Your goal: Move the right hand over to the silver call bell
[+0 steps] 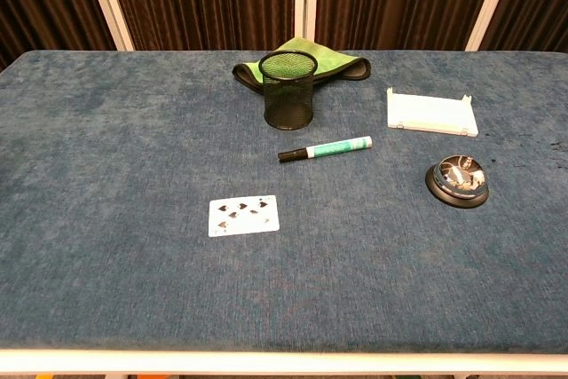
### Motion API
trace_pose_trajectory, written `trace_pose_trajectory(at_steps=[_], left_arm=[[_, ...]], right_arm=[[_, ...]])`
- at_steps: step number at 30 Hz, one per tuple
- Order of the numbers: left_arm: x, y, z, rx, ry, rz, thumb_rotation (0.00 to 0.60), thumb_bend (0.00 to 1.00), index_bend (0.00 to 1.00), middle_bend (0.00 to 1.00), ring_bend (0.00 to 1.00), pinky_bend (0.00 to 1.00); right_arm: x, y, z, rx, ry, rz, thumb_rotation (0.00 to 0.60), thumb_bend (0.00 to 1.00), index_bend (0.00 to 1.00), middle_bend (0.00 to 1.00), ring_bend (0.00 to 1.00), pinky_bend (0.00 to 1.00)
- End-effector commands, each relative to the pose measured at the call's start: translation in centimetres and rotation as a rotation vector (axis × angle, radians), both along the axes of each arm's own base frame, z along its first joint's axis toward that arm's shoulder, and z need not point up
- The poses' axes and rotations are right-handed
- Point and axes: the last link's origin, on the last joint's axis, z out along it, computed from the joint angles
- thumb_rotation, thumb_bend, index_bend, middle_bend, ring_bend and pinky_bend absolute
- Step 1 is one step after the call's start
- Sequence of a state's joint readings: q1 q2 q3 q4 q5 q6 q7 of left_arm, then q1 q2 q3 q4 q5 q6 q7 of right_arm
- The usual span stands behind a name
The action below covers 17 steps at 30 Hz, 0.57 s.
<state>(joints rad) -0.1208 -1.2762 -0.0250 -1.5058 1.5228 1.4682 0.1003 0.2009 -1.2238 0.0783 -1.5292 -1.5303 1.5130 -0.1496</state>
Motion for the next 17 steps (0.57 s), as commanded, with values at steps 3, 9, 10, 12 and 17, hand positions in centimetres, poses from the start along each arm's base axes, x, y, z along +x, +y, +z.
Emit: trace_pose_trajectory(at_steps=[3, 9, 10, 12, 17], left_arm=[[0.35, 0.07, -0.23, -0.008, -0.004, 0.006, 0.600, 0.03, 0.09, 0.01, 0.00, 0.17], [0.50, 0.16, -0.15, -0.008, 0.006, 0.001, 0.600, 0.03, 0.09, 0.01, 0.00, 0.17], [0.52, 0.19, -0.10, -0.005, 0.006, 0.000, 0.600, 0.03, 0.09, 0.01, 0.00, 0.17], [0.53, 0.19, -0.09, -0.001, 0.005, 0.000, 0.600, 0.03, 0.09, 0.01, 0.00, 0.17], [0.44, 0.06, -0.42, -0.010, 0.006, 0.003, 0.600, 0.03, 0.09, 0.01, 0.00, 0.17]], right_arm=[[-2.95, 2.01, 0.89, 0.135, 0.032, -0.220, 0.600, 0.10, 0.00, 0.00, 0.00, 0.00], [-3.02, 2.09, 1.04, 0.087, 0.027, -0.195, 0.600, 0.10, 0.00, 0.00, 0.00, 0.00], [-2.92, 2.05, 1.10, 0.082, 0.027, -0.186, 0.600, 0.10, 0.00, 0.00, 0.00, 0.00], [-2.75, 1.98, 1.20, 0.069, 0.030, -0.167, 0.600, 0.10, 0.00, 0.00, 0.00, 0.00], [-2.63, 1.91, 1.03, 0.072, 0.037, -0.161, 0.600, 0.10, 0.00, 0.00, 0.00, 0.00]])
